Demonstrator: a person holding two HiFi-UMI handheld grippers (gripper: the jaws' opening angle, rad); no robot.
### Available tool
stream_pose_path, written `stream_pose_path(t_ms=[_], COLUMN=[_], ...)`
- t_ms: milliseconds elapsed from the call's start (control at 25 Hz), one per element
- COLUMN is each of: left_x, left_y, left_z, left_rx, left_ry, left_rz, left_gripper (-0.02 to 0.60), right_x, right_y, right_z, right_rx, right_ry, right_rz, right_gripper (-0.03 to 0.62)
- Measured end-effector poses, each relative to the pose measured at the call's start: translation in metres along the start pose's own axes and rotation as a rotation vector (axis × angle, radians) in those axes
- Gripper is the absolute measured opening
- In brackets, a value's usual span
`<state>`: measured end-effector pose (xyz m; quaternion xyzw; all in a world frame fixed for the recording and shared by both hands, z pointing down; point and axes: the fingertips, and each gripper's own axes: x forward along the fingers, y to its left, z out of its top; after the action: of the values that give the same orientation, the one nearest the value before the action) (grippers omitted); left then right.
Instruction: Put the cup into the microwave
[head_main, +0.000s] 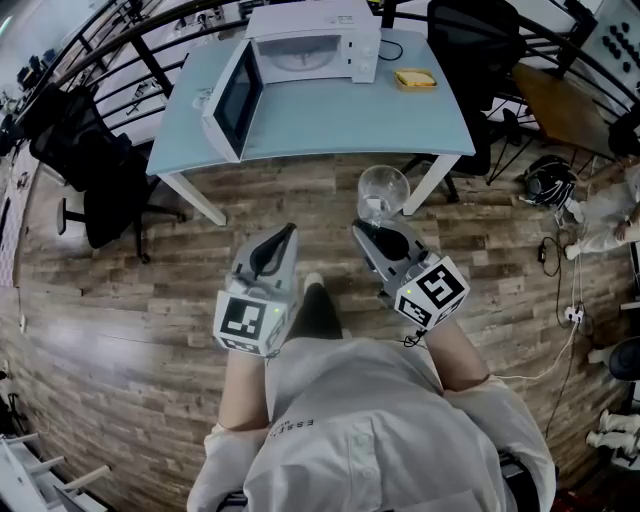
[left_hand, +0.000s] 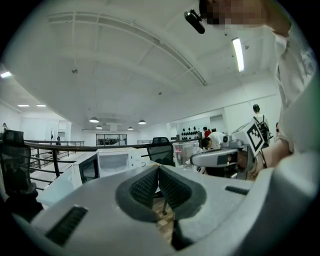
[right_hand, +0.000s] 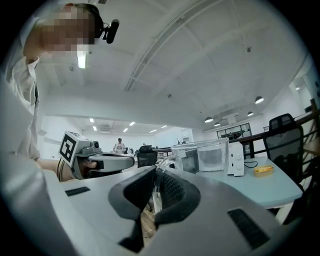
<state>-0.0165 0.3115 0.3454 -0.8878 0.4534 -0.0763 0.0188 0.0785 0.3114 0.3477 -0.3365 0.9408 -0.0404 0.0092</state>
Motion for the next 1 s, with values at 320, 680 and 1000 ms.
stream_pose_path(t_ms=[320,680,1000], left_x=[0.063,0.174,0.262], left_y=[0.054,0.165,0.251], left_z=[-0.012,0.000,0.004], left_rx=[-0.016,-0.044,-0.058], left_ry=[0.013,0.007,0.011], left_rz=[-0.015,-0.070,-0.122], left_gripper=[0.003,0.003,0.003], right_x=[0.058,0.170,0.264], right_y=[-0.055,-0.154,-0.225], right_z=[-0.009,0.011,0.024], right_rx=[0.014,0.025,0.040], right_ry=[0.025,0.043,0.037], right_rz=[-0.005,-0.062,-0.080], right_gripper=[0.020,0.020,0.020])
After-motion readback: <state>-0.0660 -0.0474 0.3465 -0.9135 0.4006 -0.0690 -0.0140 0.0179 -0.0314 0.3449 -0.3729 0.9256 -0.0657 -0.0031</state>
